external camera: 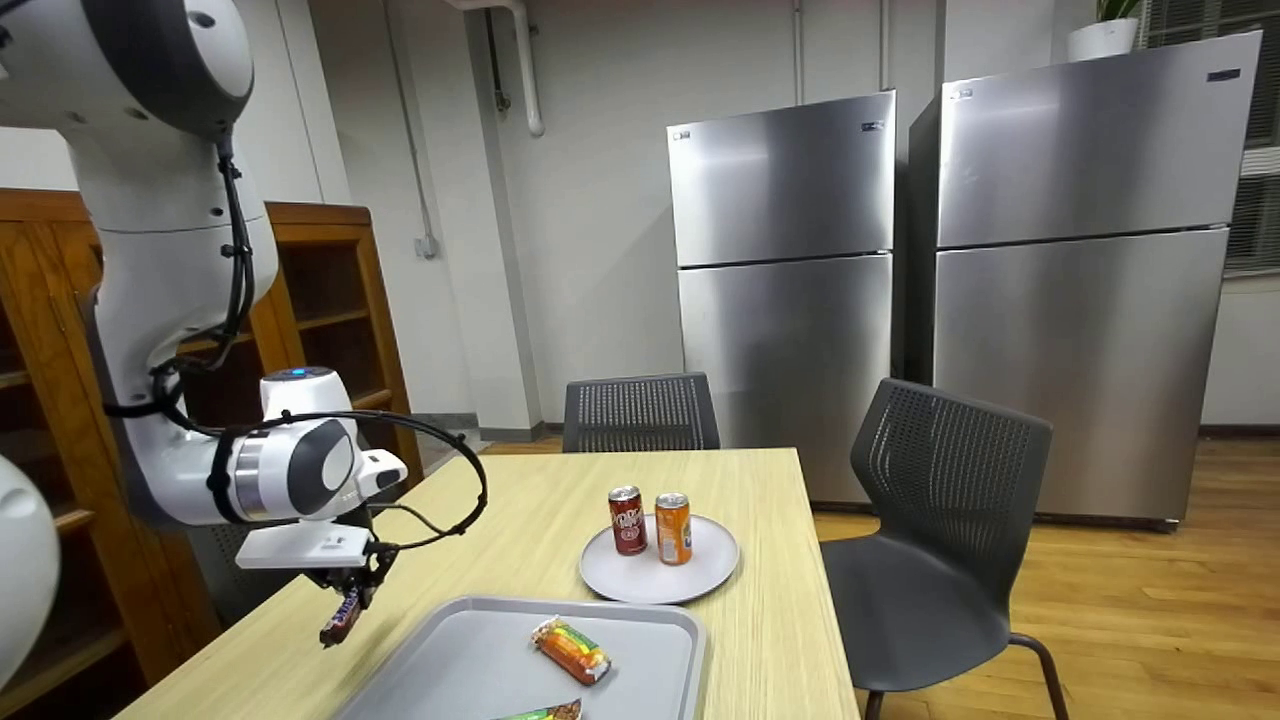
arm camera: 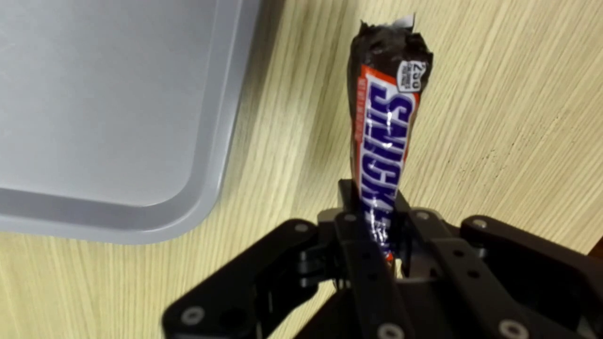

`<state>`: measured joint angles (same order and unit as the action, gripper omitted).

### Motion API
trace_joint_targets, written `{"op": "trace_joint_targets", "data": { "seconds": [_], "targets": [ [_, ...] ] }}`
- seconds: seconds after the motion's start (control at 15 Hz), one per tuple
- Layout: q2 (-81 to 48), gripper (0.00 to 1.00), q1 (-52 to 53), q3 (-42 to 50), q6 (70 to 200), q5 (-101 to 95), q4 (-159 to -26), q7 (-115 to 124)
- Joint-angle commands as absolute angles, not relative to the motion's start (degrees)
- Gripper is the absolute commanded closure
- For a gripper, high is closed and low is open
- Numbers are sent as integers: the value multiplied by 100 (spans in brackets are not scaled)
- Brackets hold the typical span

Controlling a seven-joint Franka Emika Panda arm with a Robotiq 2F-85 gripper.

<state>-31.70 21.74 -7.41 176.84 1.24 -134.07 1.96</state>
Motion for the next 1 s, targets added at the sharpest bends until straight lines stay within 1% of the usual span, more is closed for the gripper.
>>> {"op": "trace_joint_targets", "data": {
  "seconds": [0.0, 0.47, 0.93],
  "targets": [
    [-3515, 96, 2098, -867, 17298, -22, -12927, 191],
    [-3959, 96, 2104, -903, 16981, -144, -12476, 155],
    [-4118, 96, 2109, -916, 16924, -182, -12341, 150]
  ]
}}
